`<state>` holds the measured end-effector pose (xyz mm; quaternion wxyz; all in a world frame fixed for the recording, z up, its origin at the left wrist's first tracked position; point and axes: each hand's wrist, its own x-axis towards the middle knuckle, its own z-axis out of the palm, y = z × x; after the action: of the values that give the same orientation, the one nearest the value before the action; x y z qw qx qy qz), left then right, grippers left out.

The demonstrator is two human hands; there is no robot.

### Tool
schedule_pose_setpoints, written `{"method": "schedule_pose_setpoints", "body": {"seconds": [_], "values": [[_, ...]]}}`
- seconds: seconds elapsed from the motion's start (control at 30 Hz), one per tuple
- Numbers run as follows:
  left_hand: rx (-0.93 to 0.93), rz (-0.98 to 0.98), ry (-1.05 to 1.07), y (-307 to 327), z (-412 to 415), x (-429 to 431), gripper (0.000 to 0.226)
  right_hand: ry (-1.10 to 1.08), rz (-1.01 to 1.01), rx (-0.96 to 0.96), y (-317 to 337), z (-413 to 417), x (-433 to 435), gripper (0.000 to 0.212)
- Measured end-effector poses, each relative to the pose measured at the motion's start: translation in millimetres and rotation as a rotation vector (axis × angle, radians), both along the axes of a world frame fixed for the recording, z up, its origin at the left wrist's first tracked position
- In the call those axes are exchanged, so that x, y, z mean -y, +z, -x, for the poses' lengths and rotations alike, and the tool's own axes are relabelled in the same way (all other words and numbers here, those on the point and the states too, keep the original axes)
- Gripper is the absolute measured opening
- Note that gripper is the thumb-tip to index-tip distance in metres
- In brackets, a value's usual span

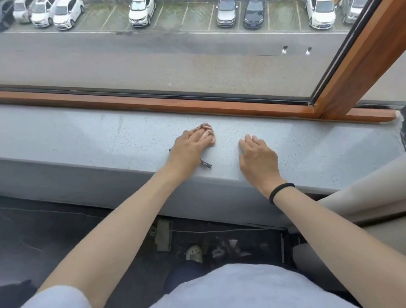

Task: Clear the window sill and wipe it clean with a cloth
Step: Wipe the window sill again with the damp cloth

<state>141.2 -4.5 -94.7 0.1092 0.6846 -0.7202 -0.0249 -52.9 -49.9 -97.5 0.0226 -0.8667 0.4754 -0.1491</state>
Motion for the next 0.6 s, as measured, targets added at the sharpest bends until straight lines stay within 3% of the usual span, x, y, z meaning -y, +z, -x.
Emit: {"method": "schedule_pose_setpoints", "body": {"seconds": [0.13,0.3,0.37,0.43,0.5,0.6], "values": [[-0.139,-0.092,0.237,-7.8,-18.7,23.6,0.062,0.002,-0.125,0.091,2.5,9.9,9.0,0.018],[-0.189,-0.12,-0.259,-5.8,32.4,-5.6,0.074,-0.1,-0.182,0.164,3.3,31.2,13.5,0.032],[-0.177,-0.156,-0.212,-6.4,2.7,19.2,0.075,-0.134,-0.181,0.155,1.3,43.4,14.2,0.029],[-0.214,-0.149,-0.006,-0.2,-15.0,46.5,0.067,-0.17,-0.161,0.149,-0.9,53.3,14.1,0.02],[-0.213,-0.12,0.09,2.3,8.0,50.7,0.054,-0.201,-0.159,0.147,-3.0,59.5,14.1,0.015],[-0.229,-0.123,-0.227,-7.0,51.7,26.5,0.059,-0.201,-0.172,0.141,-4.0,61.5,13.7,0.013]]}}
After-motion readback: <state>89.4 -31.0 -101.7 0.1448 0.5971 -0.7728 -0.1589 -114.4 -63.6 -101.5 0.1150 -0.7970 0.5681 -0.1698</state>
